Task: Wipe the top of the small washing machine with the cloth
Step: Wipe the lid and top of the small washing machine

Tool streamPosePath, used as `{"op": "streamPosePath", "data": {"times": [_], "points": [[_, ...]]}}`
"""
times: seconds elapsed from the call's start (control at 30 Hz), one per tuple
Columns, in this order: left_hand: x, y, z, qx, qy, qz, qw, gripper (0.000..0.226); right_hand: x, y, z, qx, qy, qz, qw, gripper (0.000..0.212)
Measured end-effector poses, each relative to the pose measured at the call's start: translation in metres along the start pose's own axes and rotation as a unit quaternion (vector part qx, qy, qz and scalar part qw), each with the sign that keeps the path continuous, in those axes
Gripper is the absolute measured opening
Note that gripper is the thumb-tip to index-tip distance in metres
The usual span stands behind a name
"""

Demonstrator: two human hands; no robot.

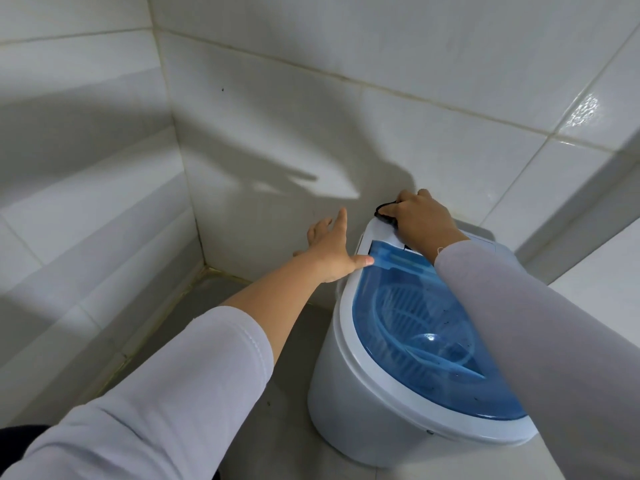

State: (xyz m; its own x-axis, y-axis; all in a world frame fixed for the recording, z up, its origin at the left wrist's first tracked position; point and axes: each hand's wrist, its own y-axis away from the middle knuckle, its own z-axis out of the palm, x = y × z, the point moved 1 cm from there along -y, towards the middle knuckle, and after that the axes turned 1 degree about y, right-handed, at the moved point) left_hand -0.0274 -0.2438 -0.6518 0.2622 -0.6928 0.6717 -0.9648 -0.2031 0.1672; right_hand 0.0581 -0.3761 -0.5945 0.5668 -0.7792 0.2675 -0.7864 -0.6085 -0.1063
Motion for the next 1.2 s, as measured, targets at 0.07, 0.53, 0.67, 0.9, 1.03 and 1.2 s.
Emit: {"op": "streamPosePath", "data": {"times": [0.07, 0.53, 0.67, 0.9, 1.03, 1.2], "points": [[-0.001, -0.001, 0.000, 0.000, 0.000, 0.002, 1.000, 0.105, 0.001, -0.001, -0.002, -0.019, -0.004, 0.025, 1.000, 0.041], [0.017, -0.006, -0.007, 0.027, 0.021, 0.005, 0.999, 0.095, 0.065, 0.026, -0.055, -0.033, -0.237, 0.207, 0.948, 0.039], [0.020, -0.015, 0.002, 0.018, -0.023, 0.017, 0.999, 0.100, 0.055, 0.025, -0.044, -0.043, -0.224, 0.201, 0.953, 0.035], [0.022, -0.011, -0.003, 0.013, -0.037, 0.008, 0.999, 0.100, 0.038, 0.017, -0.029, -0.118, -0.158, 0.175, 0.965, 0.047], [0.023, -0.009, -0.003, 0.009, -0.034, 0.009, 0.999, 0.099, 0.034, 0.015, -0.023, -0.102, -0.117, 0.160, 0.975, 0.035], [0.023, -0.008, -0.003, 0.007, -0.023, 0.008, 1.000, 0.098, 0.034, 0.017, -0.021, -0.077, -0.110, 0.142, 0.981, 0.043]]}}
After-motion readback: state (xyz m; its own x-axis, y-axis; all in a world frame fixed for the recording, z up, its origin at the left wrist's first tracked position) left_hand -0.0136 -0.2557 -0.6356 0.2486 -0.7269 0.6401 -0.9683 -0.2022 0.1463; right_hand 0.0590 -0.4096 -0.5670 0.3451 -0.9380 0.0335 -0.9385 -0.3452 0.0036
